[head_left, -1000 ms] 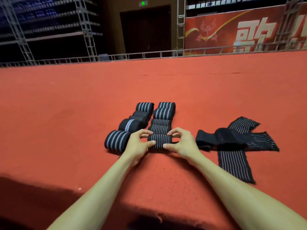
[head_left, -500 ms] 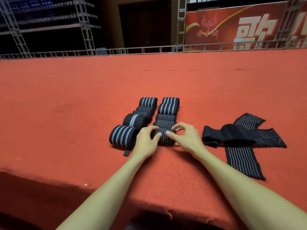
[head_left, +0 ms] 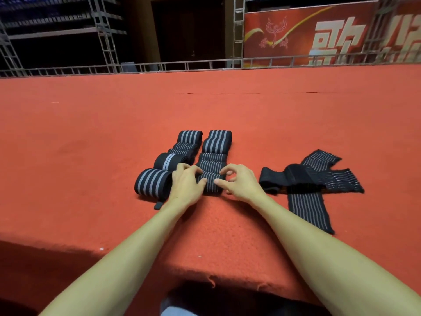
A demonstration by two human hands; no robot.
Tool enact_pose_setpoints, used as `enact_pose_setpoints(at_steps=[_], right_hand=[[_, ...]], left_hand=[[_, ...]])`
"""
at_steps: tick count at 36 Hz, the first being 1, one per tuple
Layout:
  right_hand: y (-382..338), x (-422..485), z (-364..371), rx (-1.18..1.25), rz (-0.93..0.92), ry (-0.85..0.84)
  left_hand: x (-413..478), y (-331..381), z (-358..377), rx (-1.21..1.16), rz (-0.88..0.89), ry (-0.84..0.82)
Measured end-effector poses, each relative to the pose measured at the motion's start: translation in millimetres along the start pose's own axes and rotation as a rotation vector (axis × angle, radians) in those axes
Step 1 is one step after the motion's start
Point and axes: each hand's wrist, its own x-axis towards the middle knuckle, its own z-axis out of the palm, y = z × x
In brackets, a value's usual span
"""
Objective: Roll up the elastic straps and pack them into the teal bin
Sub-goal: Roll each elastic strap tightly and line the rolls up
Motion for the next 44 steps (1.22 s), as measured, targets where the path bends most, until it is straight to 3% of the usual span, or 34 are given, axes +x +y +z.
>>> enact_pose_setpoints(at_steps=[6,15,23,30,36,44], right_hand=[[0.9,-13.8,-62.4,-0.167,-0.063,0.049],[52.7,-43.6,-167.2,-0.339,0.014,0.113],[123.3,-60.6,-228.0,-0.439,0.144,0.141],[165.0,-50.2,-249.4,-0.417,0.212,0.153],[183.4,-47.8,-242.6,-0.361,0.3,0.029],[181.7,-42.0,-235.1,-0.211,0.306,0.159]], left_hand=[[3.6,28.1,-20.8,-0.023,0.063,0.044],[4.5,93.8,9.8,0.073,0.267,-0.195],[29.1,143.4,64.2,0.144,0.387,-0.279],[52.6,168.6,95.0,0.107,0.473,-0.34],[55.8,169.4,106.9,0.157,0.53,-0.49],[57.2,165.9,103.8,0.163,0.579,-0.502]])
